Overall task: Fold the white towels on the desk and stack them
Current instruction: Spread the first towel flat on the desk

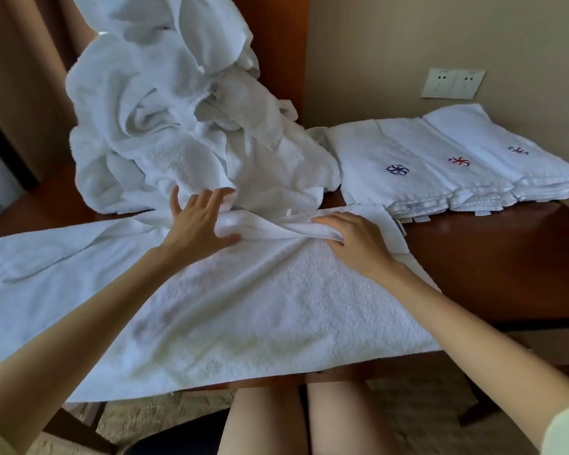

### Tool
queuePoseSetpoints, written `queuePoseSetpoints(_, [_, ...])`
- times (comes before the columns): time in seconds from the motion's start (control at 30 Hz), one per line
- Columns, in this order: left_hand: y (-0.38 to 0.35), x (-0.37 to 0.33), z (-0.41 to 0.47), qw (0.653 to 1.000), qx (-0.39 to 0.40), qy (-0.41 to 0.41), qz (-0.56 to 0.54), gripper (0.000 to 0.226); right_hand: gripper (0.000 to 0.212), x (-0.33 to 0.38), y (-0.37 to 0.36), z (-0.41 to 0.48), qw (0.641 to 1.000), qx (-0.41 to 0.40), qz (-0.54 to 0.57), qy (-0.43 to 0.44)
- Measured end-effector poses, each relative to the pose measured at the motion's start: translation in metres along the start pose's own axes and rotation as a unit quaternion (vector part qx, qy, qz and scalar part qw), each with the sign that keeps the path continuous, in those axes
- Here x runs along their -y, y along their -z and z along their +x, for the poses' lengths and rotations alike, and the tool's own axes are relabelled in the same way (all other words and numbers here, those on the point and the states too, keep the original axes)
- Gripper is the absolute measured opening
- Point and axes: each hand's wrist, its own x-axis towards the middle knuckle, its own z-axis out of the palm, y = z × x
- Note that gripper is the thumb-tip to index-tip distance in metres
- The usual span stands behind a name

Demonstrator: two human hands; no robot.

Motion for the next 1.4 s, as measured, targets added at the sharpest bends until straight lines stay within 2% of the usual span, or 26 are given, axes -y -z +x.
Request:
queuePoseSetpoints(0.13, [0.011,-0.004,0.007,0.997,0.074,-0.017,0.019,0.05,0.057,0.001,0.006,0.004,0.999,-0.029,0.014,-0.001])
queuePoseSetpoints(0.17, [0.015,-0.008,0.008,0.997,0.07,-0.02,0.017,0.039,0.058,0.001,0.009,0.004,0.999,-0.027,0.016,0.013])
queuePoseSetpoints(0.23, [0.026,-0.014,0.006,0.998,-0.003,-0.045,0.032,0.009,0.056,-0.003,0.011,0.0,0.999,-0.002,0.004,0.048])
queuePoseSetpoints(0.3, [0.039,-0.022,-0.008,0.993,-0.083,-0.078,0.027,0.016,0.053,-0.012,0.01,-0.007,0.996,0.081,0.015,0.041])
queuePoseSetpoints(0.33, [0.044,-0.027,-0.019,0.991,-0.089,-0.099,0.018,0.02,0.055,-0.016,0.01,-0.011,0.99,0.136,0.035,0.008])
queuePoseSetpoints(0.4, [0.044,-0.036,-0.042,0.988,-0.042,-0.149,0.01,0.02,0.06,-0.024,0.013,-0.014,0.977,0.202,0.061,-0.027])
queuePoseSetpoints(0.47, [0.034,-0.045,-0.061,0.985,0.027,-0.171,-0.003,0.022,0.062,-0.026,0.015,-0.013,0.977,0.205,0.054,-0.016])
queuePoseSetpoints(0.5, [0.029,-0.05,-0.067,0.985,0.053,-0.166,-0.016,0.031,0.063,-0.026,0.016,-0.013,0.979,0.198,0.048,-0.013])
queuePoseSetpoints(0.57, [0.018,-0.054,-0.072,0.988,0.058,-0.133,-0.059,0.044,0.069,-0.027,0.019,-0.014,0.98,0.193,0.037,-0.03])
queuePoseSetpoints(0.67, [0.009,-0.044,-0.068,0.988,0.064,-0.078,-0.113,0.049,0.078,-0.034,0.028,-0.022,0.974,0.222,0.001,-0.033])
queuePoseSetpoints(0.77, [0.005,-0.031,-0.057,0.984,0.092,-0.058,-0.143,0.054,0.081,-0.047,0.051,-0.024,0.967,0.253,-0.03,-0.016])
queuePoseSetpoints(0.83, [0.005,-0.031,-0.047,0.982,0.114,-0.085,-0.124,0.058,0.082,-0.054,0.067,-0.021,0.96,0.268,-0.073,-0.027])
queuePoseSetpoints(0.9, [0.006,-0.038,-0.038,0.978,0.126,-0.155,-0.066,0.064,0.084,-0.057,0.079,-0.02,0.96,0.244,-0.137,-0.022])
queuePoseSetpoints(1.0, [0.008,-0.05,-0.039,0.97,0.04,-0.232,-0.068,0.064,0.084,-0.056,0.084,-0.031,0.966,0.17,-0.193,0.014])
queuePoseSetpoints(1.07, [0.003,-0.056,-0.048,0.963,0.041,-0.247,-0.103,0.063,0.083,-0.058,0.08,-0.039,0.962,0.21,-0.173,-0.006])
queuePoseSetpoints(1.13, [0.0,-0.055,-0.056,0.964,0.065,-0.218,-0.136,0.06,0.065,-0.058,0.08,-0.04,0.939,0.319,-0.111,-0.062])
queuePoseSetpoints(1.17, [0.0,-0.053,-0.056,0.966,0.06,-0.205,-0.147,0.059,0.056,-0.057,0.082,-0.037,0.929,0.352,-0.089,-0.075])
queuePoseSetpoints(1.2, [0.002,-0.051,-0.056,0.967,0.053,-0.198,-0.151,0.056,0.056,-0.053,0.083,-0.032,0.922,0.37,-0.079,-0.082])
queuePoseSetpoints(1.27, [0.006,-0.052,-0.057,0.965,0.042,-0.214,-0.145,0.05,0.067,-0.04,0.081,-0.021,0.924,0.37,-0.052,-0.079])
queuePoseSetpoints(1.4, [0.008,-0.058,-0.059,0.957,0.077,-0.243,-0.139,0.046,0.05,0.007,0.047,0.0,0.962,0.274,0.001,-0.017])
